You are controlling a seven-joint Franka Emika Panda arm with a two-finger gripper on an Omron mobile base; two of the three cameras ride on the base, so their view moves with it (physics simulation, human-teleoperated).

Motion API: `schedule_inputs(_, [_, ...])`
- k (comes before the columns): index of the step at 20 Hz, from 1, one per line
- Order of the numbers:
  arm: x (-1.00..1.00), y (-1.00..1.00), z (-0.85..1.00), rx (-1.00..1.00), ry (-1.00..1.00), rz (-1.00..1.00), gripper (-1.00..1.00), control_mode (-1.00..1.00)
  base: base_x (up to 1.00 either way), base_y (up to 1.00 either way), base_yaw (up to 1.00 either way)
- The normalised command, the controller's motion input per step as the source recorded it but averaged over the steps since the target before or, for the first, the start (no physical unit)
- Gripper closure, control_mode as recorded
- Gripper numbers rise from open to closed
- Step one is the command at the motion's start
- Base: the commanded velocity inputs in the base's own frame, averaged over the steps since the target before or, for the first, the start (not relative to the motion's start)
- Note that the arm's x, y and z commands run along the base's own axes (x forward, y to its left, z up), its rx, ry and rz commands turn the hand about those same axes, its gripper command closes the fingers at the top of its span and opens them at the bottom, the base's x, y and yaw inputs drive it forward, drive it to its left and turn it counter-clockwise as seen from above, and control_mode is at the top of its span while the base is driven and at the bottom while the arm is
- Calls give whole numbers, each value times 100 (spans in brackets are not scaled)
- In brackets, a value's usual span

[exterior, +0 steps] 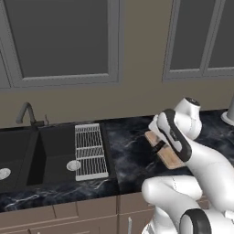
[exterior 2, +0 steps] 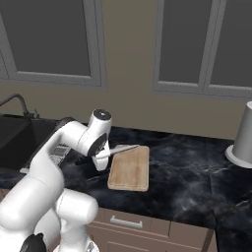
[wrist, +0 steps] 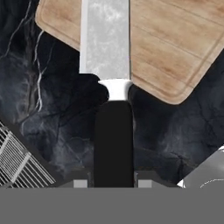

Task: Pick up the knife from the drawer and place it on the cutting board. Then place the meat from the plate to the cutting board.

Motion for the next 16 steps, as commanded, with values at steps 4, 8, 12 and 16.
schedule_inputs(4, [0, -17, -7, -10, 2, -7, 100, -100, 0, 0, 0])
schedule_inputs(8, [3, -18, -24, -11, 0, -8, 100, -100, 0, 0, 0])
schedule_inputs(12, [10, -26, -10, -6, 0, -9, 100, -100, 0, 0, 0])
schedule_inputs(16, [13, -33, -12, -3, 0, -9, 100, -100, 0, 0, 0])
